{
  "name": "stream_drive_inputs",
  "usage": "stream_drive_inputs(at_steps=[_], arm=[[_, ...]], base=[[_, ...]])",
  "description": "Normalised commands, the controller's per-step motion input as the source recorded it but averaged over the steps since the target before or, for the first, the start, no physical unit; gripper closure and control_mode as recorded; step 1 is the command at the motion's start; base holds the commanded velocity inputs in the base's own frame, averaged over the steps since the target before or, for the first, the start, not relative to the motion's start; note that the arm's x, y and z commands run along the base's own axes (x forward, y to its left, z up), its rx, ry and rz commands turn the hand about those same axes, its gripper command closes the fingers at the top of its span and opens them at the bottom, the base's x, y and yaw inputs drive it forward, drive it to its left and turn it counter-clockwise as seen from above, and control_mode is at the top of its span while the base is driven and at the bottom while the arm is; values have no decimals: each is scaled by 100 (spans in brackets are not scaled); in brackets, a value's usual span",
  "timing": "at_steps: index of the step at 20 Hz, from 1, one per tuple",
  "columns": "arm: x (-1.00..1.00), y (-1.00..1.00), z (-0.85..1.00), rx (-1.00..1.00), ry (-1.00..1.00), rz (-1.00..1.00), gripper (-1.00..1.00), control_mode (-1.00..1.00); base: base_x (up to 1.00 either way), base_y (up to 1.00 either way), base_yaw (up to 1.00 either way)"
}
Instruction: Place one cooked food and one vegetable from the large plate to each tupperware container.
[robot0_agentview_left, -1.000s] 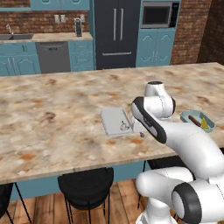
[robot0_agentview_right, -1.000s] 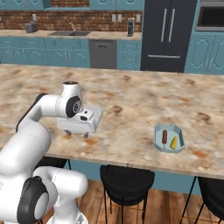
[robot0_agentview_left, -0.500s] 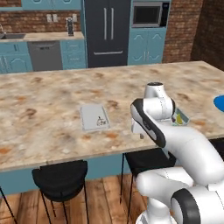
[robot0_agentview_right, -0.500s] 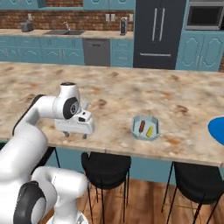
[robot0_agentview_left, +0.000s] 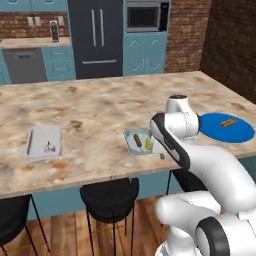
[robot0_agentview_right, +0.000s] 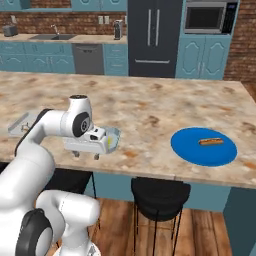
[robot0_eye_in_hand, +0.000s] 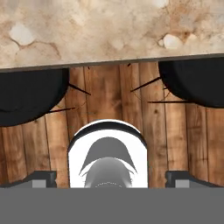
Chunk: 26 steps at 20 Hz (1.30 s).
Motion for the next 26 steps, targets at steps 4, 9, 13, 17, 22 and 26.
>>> stream_drive_inputs(at_steps=[4,9,13,17,22,26], arm=[[0,0,0,0,0,0,-100,100],[0,0,0,0,0,0,-100,100],[0,0,0,0,0,0,-100,100],[0,0,0,0,0,0,-100,100],[0,0,0,0,0,0,-100,100],[0,0,0,0,0,0,-100,100]], base=[[24,-100,-5],[25,-100,-1],[36,-100,0],[79,-88,4],[66,-21,9],[12,0,5]])
